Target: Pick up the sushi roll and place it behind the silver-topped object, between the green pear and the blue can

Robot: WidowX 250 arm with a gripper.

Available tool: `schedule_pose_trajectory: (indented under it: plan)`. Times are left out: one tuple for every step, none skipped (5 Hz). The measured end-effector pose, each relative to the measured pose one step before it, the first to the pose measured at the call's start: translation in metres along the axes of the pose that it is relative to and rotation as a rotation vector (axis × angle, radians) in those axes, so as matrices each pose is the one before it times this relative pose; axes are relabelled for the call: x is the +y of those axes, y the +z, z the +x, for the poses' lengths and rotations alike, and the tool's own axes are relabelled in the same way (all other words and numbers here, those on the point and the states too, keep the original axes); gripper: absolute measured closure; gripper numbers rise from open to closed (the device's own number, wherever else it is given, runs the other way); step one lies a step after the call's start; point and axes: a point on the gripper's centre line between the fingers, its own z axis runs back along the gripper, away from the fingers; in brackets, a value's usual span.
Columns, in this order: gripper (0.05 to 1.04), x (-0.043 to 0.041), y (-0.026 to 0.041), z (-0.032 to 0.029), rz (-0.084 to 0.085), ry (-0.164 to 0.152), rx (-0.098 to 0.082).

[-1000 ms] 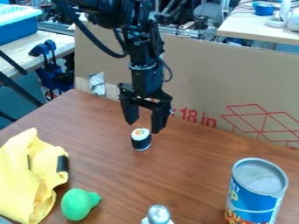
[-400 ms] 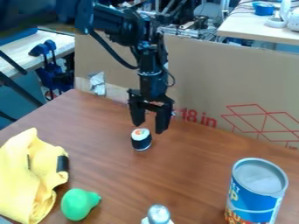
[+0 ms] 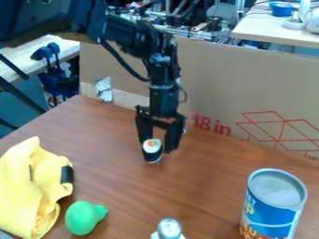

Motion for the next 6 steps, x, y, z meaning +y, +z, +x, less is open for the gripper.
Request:
schedule_pose_trajectory:
  plan:
    - [0.083,0.00098,-0.01014,-0.01586,0.0142,0.0332,0.086]
    - [0.083,0.00323,-0.00973,-0.00936,0.0057,0.0316,0.0397]
    - [0.137,0.00056,-0.00191,-0.00267,-0.0007,0.0282,-0.011]
    - [0.389,-0.00031,0.00237,0.0017,0.0187,0.0096,-0.0795]
    - [0.567,0.00095,0.01029,0.01117,0.0026,-0.0056,-0.0971]
    - [0.632,0.00075,-0.00026,0.00566,0.0045,0.0138,-0.0365]
